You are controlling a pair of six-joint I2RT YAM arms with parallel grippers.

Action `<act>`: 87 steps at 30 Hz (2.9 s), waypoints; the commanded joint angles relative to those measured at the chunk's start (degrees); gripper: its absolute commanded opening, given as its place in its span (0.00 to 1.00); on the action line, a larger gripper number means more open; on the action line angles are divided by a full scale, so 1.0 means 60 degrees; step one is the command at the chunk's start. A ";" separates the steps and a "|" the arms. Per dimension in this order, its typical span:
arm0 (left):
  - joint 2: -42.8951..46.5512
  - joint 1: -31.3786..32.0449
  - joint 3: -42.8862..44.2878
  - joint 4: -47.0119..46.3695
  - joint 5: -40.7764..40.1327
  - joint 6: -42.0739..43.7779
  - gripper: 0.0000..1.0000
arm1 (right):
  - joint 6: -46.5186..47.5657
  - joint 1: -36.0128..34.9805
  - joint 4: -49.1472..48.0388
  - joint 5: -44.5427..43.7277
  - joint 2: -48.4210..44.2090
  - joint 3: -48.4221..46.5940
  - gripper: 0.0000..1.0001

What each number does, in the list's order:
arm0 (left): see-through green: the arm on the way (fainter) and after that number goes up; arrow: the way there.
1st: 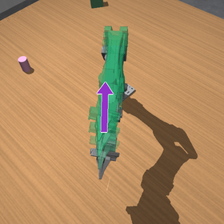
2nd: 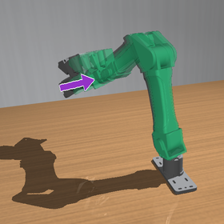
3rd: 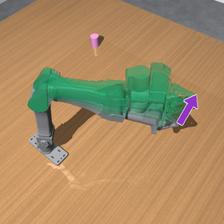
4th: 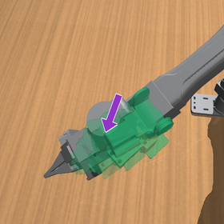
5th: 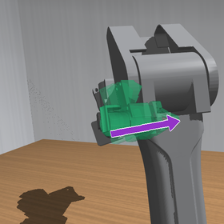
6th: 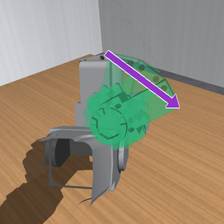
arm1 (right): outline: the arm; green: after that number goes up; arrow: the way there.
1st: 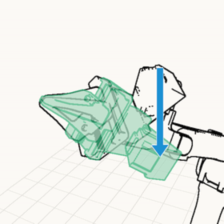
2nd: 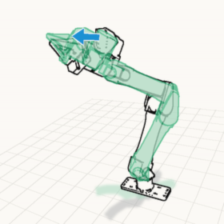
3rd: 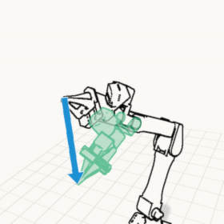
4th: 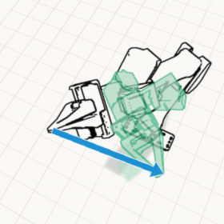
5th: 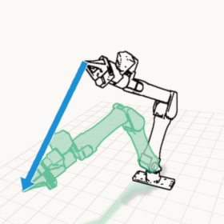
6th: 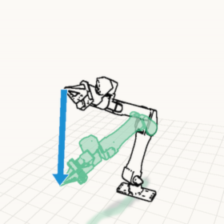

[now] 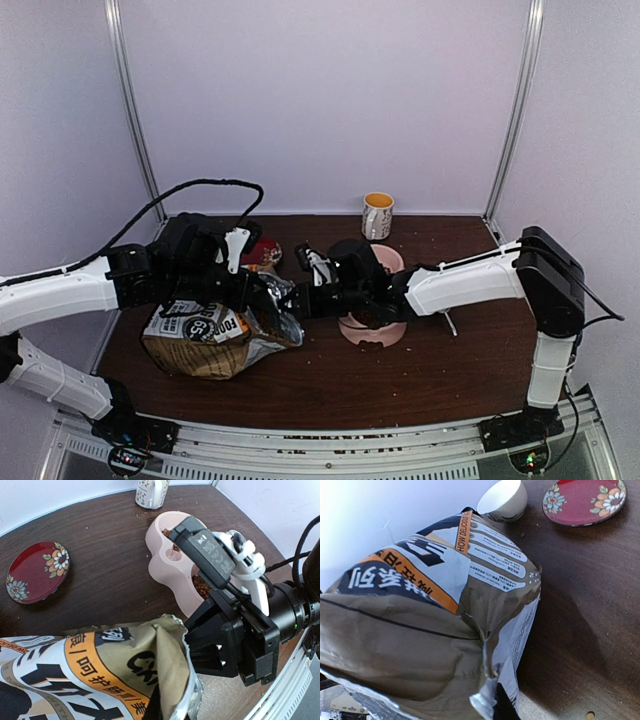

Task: Serve the pet food
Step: Adjust the pet food bag at the center of the board.

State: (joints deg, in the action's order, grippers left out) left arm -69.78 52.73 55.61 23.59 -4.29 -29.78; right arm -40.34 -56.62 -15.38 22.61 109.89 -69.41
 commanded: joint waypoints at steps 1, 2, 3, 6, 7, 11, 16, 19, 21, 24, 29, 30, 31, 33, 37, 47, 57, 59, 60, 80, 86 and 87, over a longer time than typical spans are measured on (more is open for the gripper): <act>0.0365 0.0074 0.0115 -0.1237 0.0152 -0.0039 0.00 | 0.0112 -0.0007 -0.0117 -0.0368 -0.0008 -0.0286 0.02; 0.0371 0.0074 0.0107 -0.1248 0.0171 -0.0033 0.00 | 0.0141 0.0011 -0.0048 -0.0428 -0.0066 -0.0276 0.00; 0.0379 0.0074 0.0086 -0.1259 0.0184 -0.0025 0.00 | 0.0169 0.0021 0.0017 -0.0493 -0.0142 -0.0249 0.00; 0.0368 0.0074 0.0076 -0.1292 0.0261 0.0044 0.00 | 0.0199 0.0054 0.0332 -0.0694 -0.0382 -0.0217 0.00; 0.0358 0.0074 0.0089 -0.1295 0.0285 0.0099 0.00 | 0.0227 0.0083 0.0488 -0.0725 -0.0448 -0.0243 0.00; 0.0341 0.0074 0.0119 -0.1288 0.0386 0.0343 0.00 | 0.0327 0.0116 0.0907 -0.0940 -0.0917 -0.0165 0.00; 0.0490 0.0074 0.0171 -0.1267 0.0673 0.0710 0.22 | 0.0362 0.0162 0.1226 -0.1559 -0.1667 0.0038 0.00; 0.0667 0.0074 0.0182 -0.1230 0.0624 0.0819 0.35 | 0.0432 0.0181 0.1503 -0.1659 -0.1963 -0.0010 0.00; 0.0781 0.0074 0.0211 -0.1166 0.0628 0.0892 0.41 | 0.0449 0.0209 0.1697 -0.1660 -0.2118 -0.0047 0.00; 0.1018 0.0088 0.0297 -0.0944 0.0642 0.1044 0.49 | 0.0380 0.0259 0.2097 -0.1638 -0.2380 -0.0131 0.00; 0.1722 0.0103 0.0494 -0.0514 0.0632 0.1517 0.60 | 0.0151 0.0294 0.3171 -0.1777 -0.3058 -0.0533 0.00; 0.1858 0.0107 0.0552 -0.0414 0.0634 0.1660 0.62 | 0.0163 0.0290 0.3514 -0.1877 -0.3211 -0.0680 0.00; 0.1984 0.0117 0.0632 -0.0301 0.0649 0.1818 0.62 | 0.0177 0.0288 0.3843 -0.2065 -0.3389 -0.0853 0.00; 0.2181 0.0118 0.0774 -0.0069 0.0620 0.2162 0.63 | 0.0291 0.0292 0.4580 -0.2377 -0.3758 -0.1172 0.00; 0.2532 0.0131 0.0905 0.0081 0.0948 0.3031 0.63 | 0.0517 0.0295 0.5594 -0.2945 -0.4188 -0.1779 0.00; 0.3282 0.0366 0.0562 0.0316 0.1758 0.4493 0.63 | 0.0614 0.0296 0.7150 -0.2911 -0.3580 -0.3711 0.00; 0.4107 0.0528 -0.0651 -0.0539 0.2079 0.4341 0.62 | 0.1137 0.0285 0.8482 -0.3012 -0.1745 -0.7121 0.00; 0.4111 0.0528 -0.0981 -0.0764 0.1721 0.4355 0.62 | 0.1258 0.0287 0.8679 -0.3068 -0.1439 -0.7576 0.00; 0.4161 0.0528 -0.1165 -0.0920 0.1541 0.4364 0.62 | 0.1283 0.0293 0.8742 -0.3081 -0.1288 -0.7735 0.00; 0.3721 0.0528 -0.2677 -0.3976 0.0513 0.4922 0.55 | 0.1471 0.0308 0.8777 -0.2967 -0.0526 -0.8882 0.00; 0.3430 0.0528 -0.2540 -0.4001 0.0945 0.4941 0.44 | 0.1461 0.0356 0.8689 -0.2913 -0.0377 -0.8925 0.00; 0.3458 0.0521 -0.2528 -0.3939 0.0950 0.4922 0.42 | 0.1464 0.0364 0.8665 -0.2909 -0.0358 -0.8933 0.00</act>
State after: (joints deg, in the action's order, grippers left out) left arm -49.01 55.61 39.59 3.22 0.10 -0.91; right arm -32.71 -55.20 47.03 7.01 109.21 -118.67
